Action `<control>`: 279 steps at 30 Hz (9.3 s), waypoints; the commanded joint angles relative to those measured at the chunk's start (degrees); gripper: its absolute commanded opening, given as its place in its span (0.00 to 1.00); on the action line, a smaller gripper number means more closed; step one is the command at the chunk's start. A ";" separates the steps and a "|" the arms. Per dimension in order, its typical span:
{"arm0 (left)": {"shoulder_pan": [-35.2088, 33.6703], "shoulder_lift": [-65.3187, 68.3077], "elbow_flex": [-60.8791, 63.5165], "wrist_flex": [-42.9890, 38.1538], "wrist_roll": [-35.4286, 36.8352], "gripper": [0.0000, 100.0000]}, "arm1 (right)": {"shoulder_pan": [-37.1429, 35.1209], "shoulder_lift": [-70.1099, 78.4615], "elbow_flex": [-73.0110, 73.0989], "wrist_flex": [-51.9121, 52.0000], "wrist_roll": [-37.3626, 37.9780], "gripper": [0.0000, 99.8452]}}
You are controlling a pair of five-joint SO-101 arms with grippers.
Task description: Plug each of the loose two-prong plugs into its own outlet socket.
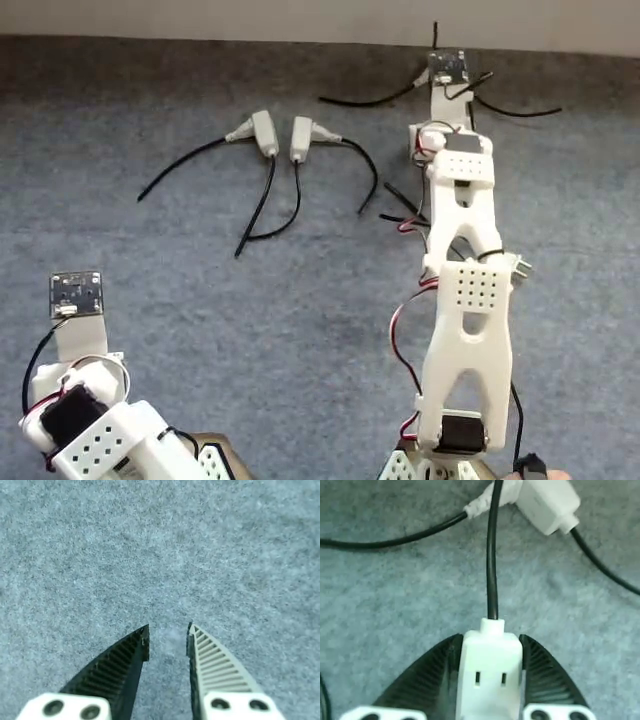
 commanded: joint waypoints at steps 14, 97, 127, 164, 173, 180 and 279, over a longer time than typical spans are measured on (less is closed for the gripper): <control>-0.22 -0.22 -0.22 -1.23 0.09 0.13 | 5.58 -1.19 -25.01 8.75 -1.76 0.31; 2.07 -0.22 7.43 -9.67 4.04 0.13 | -16.84 -44.88 30.46 56.40 -21.98 0.03; 2.07 -0.22 7.52 -9.67 4.04 0.13 | -31.08 -33.98 16.04 56.75 -25.93 0.22; 2.07 -0.22 7.60 -9.67 4.04 0.13 | -49.36 -28.70 -4.00 47.87 -24.35 0.22; 2.07 -0.22 7.60 -9.67 4.04 0.13 | -25.63 -28.79 -41.98 56.75 -23.91 0.22; 2.15 -0.22 7.60 -9.76 4.04 0.13 | -5.41 -30.20 -34.68 56.84 -11.78 0.21; -26.51 77.85 -43.74 -56.88 6.07 0.13 | -65.27 -33.36 35.47 17.36 12.13 0.02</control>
